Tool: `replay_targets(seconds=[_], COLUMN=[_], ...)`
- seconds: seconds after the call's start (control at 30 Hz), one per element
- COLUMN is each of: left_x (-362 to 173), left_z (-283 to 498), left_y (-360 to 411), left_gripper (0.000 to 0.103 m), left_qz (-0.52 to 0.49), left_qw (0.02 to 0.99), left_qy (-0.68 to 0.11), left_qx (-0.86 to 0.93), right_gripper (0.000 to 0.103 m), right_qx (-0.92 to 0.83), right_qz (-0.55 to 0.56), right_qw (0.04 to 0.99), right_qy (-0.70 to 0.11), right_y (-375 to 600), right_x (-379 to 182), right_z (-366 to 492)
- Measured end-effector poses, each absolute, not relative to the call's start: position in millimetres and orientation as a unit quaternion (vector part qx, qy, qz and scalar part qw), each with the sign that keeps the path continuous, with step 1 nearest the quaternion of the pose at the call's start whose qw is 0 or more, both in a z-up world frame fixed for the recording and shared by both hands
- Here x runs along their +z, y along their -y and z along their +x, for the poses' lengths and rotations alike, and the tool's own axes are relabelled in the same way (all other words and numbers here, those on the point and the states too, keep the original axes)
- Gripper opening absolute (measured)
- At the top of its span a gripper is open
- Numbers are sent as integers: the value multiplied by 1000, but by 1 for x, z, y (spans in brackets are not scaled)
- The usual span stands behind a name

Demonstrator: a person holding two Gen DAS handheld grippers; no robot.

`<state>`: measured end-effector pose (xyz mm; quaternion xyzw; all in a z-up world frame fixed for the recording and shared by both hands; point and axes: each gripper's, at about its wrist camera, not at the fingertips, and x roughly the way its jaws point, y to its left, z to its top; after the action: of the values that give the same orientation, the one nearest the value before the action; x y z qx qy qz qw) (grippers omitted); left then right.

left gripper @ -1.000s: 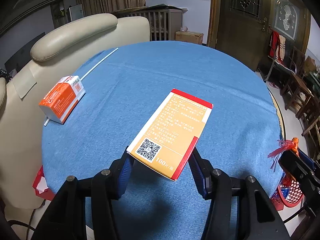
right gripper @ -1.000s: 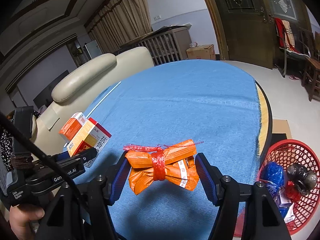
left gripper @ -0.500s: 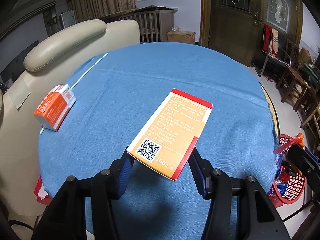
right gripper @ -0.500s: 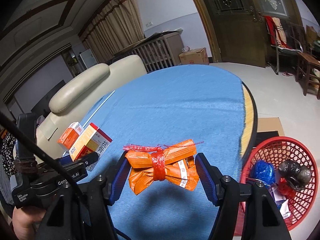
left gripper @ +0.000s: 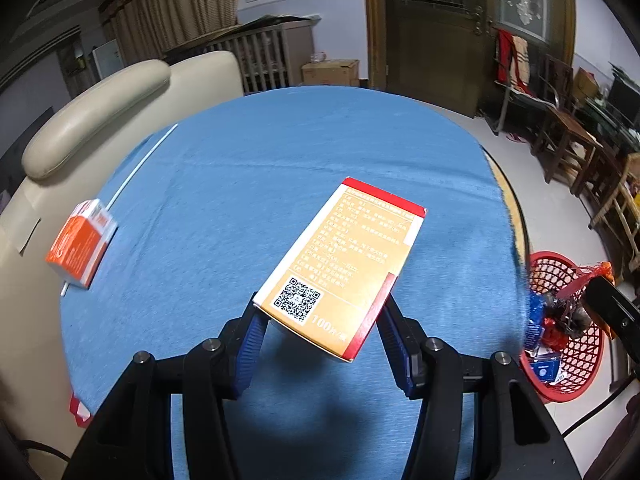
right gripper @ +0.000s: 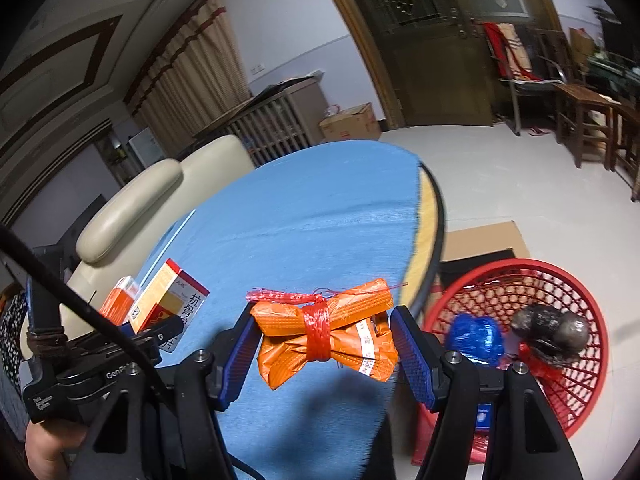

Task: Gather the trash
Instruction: 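Carry the orange bundle in the right gripper while the left carries the cream box to the basket, then open the right gripper to drop the orange bundle into the red basket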

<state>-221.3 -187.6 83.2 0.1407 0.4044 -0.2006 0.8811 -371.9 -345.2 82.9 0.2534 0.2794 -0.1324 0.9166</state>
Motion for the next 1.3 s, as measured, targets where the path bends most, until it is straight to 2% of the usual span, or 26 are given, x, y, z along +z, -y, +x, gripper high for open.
replay_targets(seconds=[0.63,1.3], left_x=[77,74], left_z=[-250,-274], left_y=[258,310], left_gripper=[57,57], left_qz=[184,216], left_qw=[859,837], left_qy=[-401,-397], left_qx=[-260,-307], right_gripper=[69,69], right_qx=[-223,-287], right_qz=[301,319], right_qw=[891,862], right_qy=[-257,-270], right_y=[417,471], right_x=[75,56], right_z=[-432,-462])
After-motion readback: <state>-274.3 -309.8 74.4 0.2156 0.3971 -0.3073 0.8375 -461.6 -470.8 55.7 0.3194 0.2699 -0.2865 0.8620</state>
